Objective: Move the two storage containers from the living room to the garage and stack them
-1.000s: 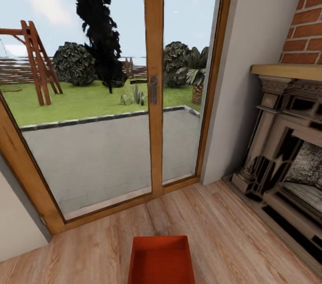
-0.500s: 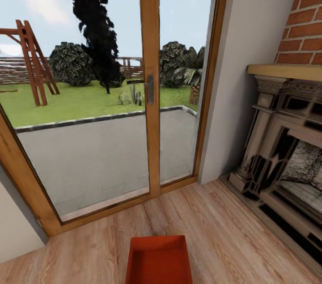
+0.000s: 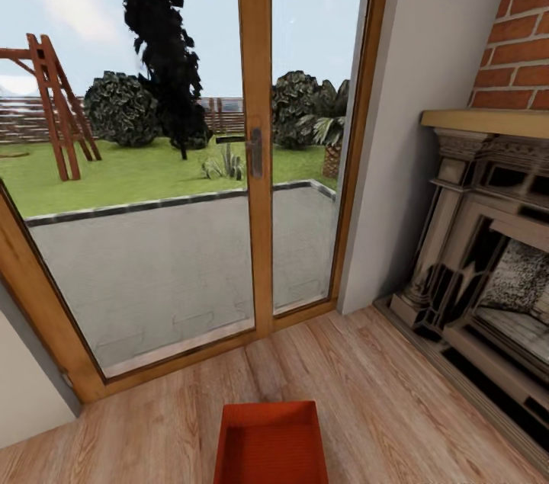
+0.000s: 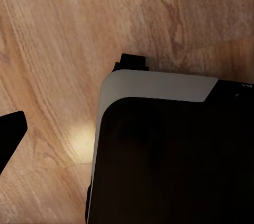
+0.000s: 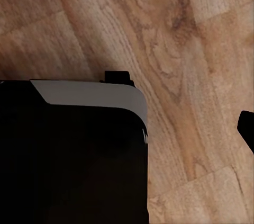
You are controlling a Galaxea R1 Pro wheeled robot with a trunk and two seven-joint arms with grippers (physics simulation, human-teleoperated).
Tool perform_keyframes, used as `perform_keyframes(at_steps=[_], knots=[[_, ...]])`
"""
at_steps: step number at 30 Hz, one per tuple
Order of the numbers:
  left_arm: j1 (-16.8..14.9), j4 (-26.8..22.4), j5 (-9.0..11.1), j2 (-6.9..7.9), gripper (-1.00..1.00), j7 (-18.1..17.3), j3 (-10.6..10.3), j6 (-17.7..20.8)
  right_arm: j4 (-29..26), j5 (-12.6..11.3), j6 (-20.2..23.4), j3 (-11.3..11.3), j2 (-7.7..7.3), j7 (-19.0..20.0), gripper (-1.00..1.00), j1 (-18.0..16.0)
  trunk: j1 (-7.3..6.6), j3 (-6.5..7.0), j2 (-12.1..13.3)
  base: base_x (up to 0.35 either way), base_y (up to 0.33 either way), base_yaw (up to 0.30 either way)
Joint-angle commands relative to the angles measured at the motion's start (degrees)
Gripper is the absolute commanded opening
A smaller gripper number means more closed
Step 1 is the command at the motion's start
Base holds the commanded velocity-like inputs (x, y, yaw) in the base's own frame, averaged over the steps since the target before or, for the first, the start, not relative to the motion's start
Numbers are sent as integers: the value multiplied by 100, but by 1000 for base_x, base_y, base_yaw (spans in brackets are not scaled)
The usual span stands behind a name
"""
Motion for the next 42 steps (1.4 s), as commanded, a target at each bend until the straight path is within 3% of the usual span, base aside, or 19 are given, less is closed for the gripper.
perform_keyframes(at_steps=[1, 30, 42], knots=[[-2, -4, 48, 0, 100, 6, 28, 23, 14, -43, -25, 49, 5, -7, 100, -6, 0, -6, -3, 0, 0, 0], [-2, -6, 43, 0, 100, 6, 28, 23, 14, -10, 18, 78, 28, -7, 100, -6, 0, -7, -3, 0, 0, 0], [-2, -7, 43, -5, 100, 6, 19, 22, 14, -17, 19, 75, 7, 4, 100, -5, 0, -99, -3, 0, 0, 0]])
